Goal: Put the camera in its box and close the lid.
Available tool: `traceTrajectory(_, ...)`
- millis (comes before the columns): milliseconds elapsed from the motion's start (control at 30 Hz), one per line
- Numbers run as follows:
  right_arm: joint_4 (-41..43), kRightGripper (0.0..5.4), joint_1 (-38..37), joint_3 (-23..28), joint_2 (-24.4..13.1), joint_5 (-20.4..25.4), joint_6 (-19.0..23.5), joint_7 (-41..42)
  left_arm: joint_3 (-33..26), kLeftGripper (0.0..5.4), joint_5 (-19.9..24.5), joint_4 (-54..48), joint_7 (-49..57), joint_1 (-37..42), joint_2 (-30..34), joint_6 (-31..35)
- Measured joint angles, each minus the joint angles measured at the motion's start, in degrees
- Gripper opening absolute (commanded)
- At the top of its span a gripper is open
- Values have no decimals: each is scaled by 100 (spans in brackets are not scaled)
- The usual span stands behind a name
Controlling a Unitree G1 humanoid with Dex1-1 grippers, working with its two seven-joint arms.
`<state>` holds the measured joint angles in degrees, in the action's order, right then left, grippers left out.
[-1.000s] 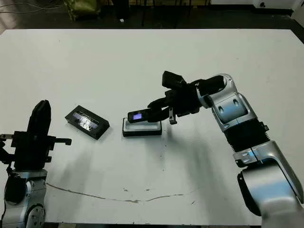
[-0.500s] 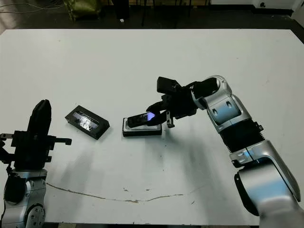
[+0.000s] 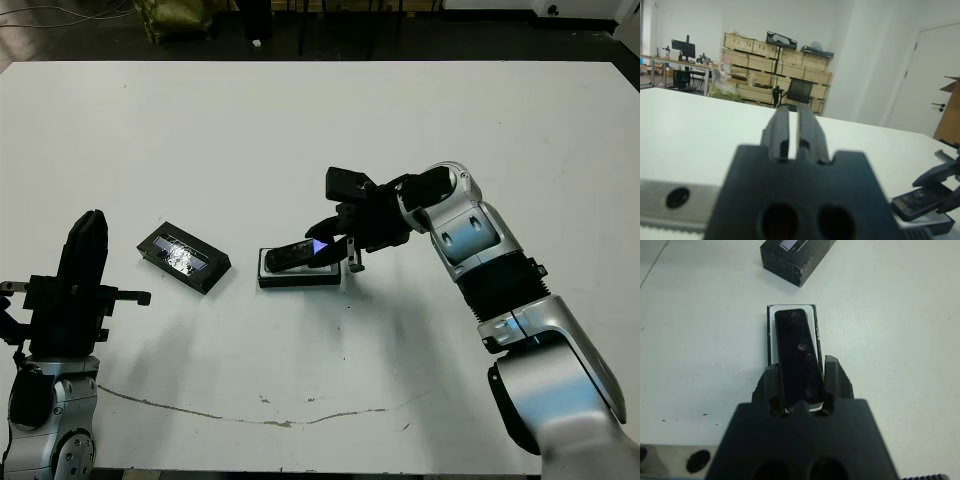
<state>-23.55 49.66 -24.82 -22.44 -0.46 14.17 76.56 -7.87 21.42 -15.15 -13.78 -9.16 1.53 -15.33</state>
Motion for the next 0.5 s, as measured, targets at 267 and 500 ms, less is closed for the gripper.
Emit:
traceTrajectory(267,-221,33,0,1,136,-36,-137,-46,3,0,14,-1,2,-16,-10,3)
traceTrajectory(500,-254,33,0,-10,214,-108,-131,-85,4,0,-18,-5,34,-26,-41,2)
